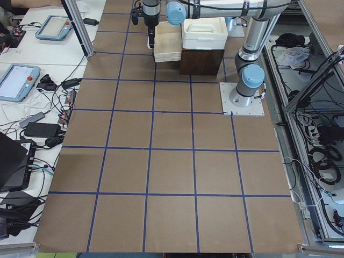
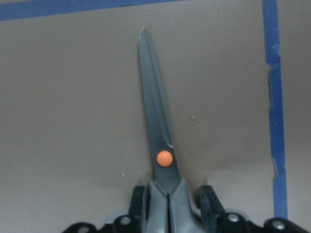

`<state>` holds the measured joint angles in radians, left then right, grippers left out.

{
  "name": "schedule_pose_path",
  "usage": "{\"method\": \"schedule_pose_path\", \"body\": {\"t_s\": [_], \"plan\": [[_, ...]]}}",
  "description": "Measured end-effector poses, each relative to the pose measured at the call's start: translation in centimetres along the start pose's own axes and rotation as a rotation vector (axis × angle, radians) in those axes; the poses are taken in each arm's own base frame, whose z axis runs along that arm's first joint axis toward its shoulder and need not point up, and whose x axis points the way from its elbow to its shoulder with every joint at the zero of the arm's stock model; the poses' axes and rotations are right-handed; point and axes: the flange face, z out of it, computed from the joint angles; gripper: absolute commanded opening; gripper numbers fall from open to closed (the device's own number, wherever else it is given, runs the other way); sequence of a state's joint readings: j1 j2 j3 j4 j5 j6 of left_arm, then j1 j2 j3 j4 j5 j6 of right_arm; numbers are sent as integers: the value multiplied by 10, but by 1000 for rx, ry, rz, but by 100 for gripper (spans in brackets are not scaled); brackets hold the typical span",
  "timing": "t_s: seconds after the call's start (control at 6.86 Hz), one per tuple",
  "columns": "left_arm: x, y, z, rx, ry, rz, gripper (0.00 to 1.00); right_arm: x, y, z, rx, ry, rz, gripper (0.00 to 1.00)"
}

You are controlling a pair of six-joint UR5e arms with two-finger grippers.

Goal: Put scissors in drawer and close it
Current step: 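Close the right gripper on the scissors handle and lift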

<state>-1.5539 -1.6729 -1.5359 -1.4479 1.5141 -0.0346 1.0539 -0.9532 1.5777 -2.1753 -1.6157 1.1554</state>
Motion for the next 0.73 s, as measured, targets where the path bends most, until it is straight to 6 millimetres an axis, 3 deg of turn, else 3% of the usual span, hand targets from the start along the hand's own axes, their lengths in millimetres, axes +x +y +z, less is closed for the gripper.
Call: {"method": "schedule_pose_path", "body": {"t_s": [0.15,0.44,0.73], "plan": [[0,0,1,0,2,1,100,0,0,0,-5,-3,0,14],[1,0,3,-4,2,2,100,-2,3,-2,-32,-17,-12,4],[1,1,1,0,-1,6,100,-1,4,-15,-34,-30,-35,0]]}}
